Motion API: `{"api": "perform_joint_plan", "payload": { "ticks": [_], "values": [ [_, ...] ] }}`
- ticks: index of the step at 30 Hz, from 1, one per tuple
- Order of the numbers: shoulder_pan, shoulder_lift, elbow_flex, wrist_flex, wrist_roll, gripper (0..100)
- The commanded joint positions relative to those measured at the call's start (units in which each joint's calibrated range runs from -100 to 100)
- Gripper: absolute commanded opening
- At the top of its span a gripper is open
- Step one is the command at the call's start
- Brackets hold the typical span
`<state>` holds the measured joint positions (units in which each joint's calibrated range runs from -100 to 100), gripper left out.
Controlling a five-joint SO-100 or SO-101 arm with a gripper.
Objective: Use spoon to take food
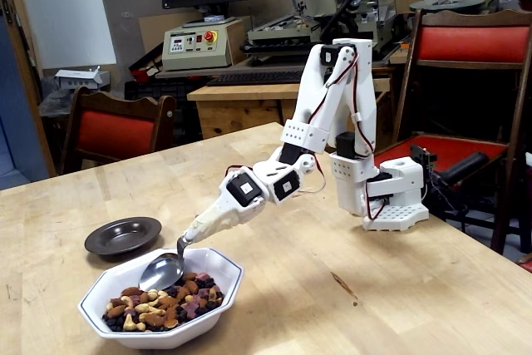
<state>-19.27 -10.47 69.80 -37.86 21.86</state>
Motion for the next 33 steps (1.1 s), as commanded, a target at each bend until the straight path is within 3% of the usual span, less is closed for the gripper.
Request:
{"api": "perform_joint_plan", "payload": {
  "ticks": [1,8,19,33],
  "values": [
    [0.08,-1.38,-0.15,-0.16,0.05,4],
    [-1.99,-1.38,-0.15,-0.32,-0.2,4],
    [-9.4,-1.38,-0.24,-0.48,-7.18,4],
    [-10.21,-1.38,-0.77,-0.48,-11.92,4]
  ]
}}
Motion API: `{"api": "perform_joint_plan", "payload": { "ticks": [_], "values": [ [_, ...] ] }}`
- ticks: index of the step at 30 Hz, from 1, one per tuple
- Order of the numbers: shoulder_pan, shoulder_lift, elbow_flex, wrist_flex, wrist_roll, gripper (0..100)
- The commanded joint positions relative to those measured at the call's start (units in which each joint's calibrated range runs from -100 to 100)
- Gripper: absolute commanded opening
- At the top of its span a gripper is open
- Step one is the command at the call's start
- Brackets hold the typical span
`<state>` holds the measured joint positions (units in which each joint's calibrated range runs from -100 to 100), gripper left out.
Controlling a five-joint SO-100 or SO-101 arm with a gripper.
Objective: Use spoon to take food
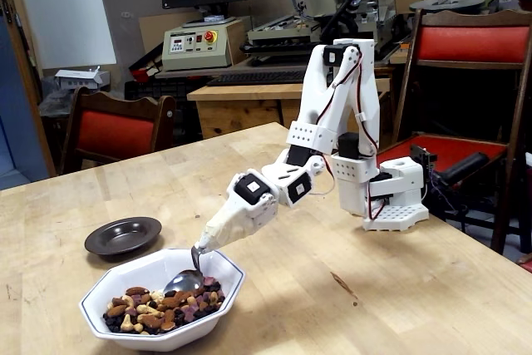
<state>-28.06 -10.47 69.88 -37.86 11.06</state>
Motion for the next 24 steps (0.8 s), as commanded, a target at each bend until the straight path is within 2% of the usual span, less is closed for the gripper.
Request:
{"api": "perform_joint_plan", "payload": {
  "ticks": [1,15,24],
  "values": [
    [-1.42,-1.38,-0.86,-0.48,-1.56,4],
    [-0.83,-1.64,-1.03,-0.63,-10.16,4],
    [-0.61,-8.91,-0.5,-5.77,-14.02,4]
  ]
}}
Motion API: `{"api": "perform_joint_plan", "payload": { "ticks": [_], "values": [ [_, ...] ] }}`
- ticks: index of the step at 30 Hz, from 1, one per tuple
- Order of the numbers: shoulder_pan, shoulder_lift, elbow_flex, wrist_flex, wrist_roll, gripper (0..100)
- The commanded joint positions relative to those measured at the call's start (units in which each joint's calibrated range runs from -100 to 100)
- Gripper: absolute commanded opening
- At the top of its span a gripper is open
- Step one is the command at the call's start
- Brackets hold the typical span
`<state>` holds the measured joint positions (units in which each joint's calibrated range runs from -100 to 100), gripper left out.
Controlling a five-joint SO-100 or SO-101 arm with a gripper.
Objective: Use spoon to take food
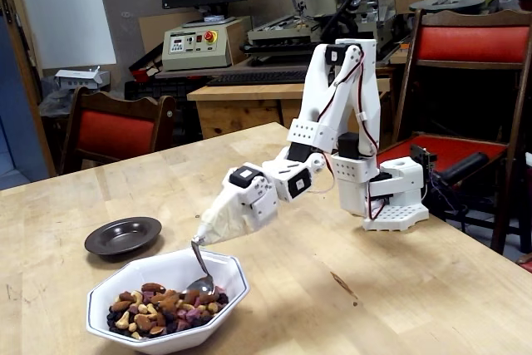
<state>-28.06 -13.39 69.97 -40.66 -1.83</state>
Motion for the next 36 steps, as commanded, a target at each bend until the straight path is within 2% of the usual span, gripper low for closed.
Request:
{"api": "perform_joint_plan", "payload": {
  "ticks": [1,11,22,36],
  "values": [
    [-0.61,-6.34,-0.59,-3.29,-1.22,4],
    [-0.39,-6.51,-0.94,-5.98,-1.07,4],
    [7.69,-6.51,-0.94,-8.19,-1.22,4],
    [10.87,-6.59,-1.03,-8.19,-0.88,4]
  ]
}}
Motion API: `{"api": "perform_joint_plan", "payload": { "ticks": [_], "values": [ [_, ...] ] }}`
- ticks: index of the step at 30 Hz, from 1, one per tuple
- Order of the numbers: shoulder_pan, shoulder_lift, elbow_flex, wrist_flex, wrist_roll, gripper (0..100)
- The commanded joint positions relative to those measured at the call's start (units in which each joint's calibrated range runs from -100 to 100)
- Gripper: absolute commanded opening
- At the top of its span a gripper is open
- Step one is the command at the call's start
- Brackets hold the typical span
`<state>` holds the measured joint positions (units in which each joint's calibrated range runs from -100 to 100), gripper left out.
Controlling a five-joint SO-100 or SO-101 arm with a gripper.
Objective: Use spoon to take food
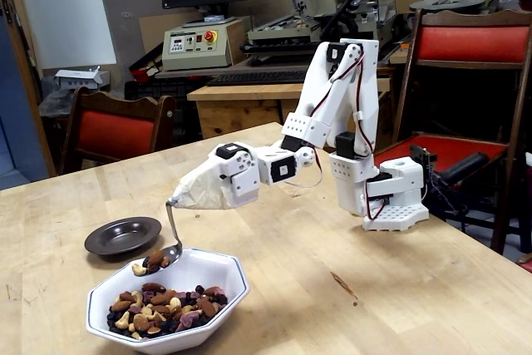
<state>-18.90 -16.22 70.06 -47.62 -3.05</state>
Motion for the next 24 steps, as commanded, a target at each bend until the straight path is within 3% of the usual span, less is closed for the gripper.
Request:
{"api": "perform_joint_plan", "payload": {
  "ticks": [1,24],
  "values": [
    [2.31,-3.67,-0.94,-1.39,0.34,4],
    [10.98,-3.67,-1.03,-1.47,0.29,4]
  ]
}}
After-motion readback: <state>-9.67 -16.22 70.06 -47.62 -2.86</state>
